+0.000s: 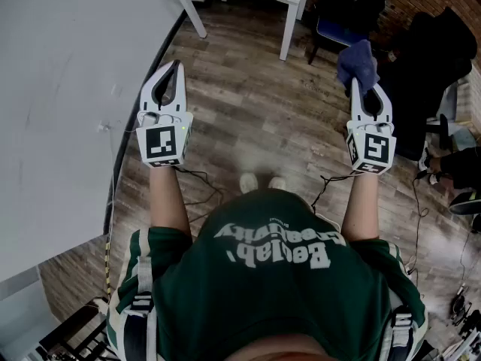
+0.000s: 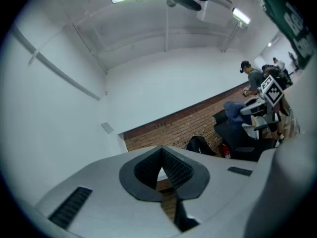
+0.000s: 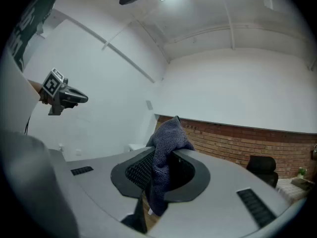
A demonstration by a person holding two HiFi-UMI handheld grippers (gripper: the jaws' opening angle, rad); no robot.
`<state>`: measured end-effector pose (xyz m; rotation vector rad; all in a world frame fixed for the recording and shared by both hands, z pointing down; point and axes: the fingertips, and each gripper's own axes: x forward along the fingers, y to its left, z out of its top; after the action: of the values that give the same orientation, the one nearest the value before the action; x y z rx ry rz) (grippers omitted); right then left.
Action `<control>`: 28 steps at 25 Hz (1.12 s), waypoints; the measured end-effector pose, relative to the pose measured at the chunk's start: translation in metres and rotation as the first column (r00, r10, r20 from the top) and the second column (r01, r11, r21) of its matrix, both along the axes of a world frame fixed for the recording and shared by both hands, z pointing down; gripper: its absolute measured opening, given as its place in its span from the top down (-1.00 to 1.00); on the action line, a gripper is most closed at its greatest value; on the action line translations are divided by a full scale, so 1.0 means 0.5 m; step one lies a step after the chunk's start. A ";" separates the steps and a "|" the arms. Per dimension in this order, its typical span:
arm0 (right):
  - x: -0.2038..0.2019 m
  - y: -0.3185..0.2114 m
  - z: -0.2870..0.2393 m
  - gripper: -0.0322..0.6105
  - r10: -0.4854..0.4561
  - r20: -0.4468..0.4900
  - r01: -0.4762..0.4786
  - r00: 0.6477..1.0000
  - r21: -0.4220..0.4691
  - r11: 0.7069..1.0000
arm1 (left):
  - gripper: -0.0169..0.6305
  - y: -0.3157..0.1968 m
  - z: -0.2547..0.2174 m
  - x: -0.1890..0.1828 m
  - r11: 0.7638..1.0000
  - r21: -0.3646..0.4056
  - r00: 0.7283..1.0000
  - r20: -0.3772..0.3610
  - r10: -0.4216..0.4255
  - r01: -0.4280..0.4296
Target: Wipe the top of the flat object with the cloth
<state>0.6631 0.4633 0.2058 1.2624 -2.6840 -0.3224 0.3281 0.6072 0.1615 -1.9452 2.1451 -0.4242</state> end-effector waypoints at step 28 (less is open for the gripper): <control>-0.097 0.002 0.006 0.75 0.023 0.003 -0.023 1.000 0.024 0.999 | 0.97 -0.009 0.011 -0.110 1.000 0.014 1.000 0.005 0.027 -0.027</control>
<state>0.6145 0.4644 0.2089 1.3007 -2.6737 -0.3505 0.2731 0.6027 0.1672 -1.9616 2.1103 -0.4071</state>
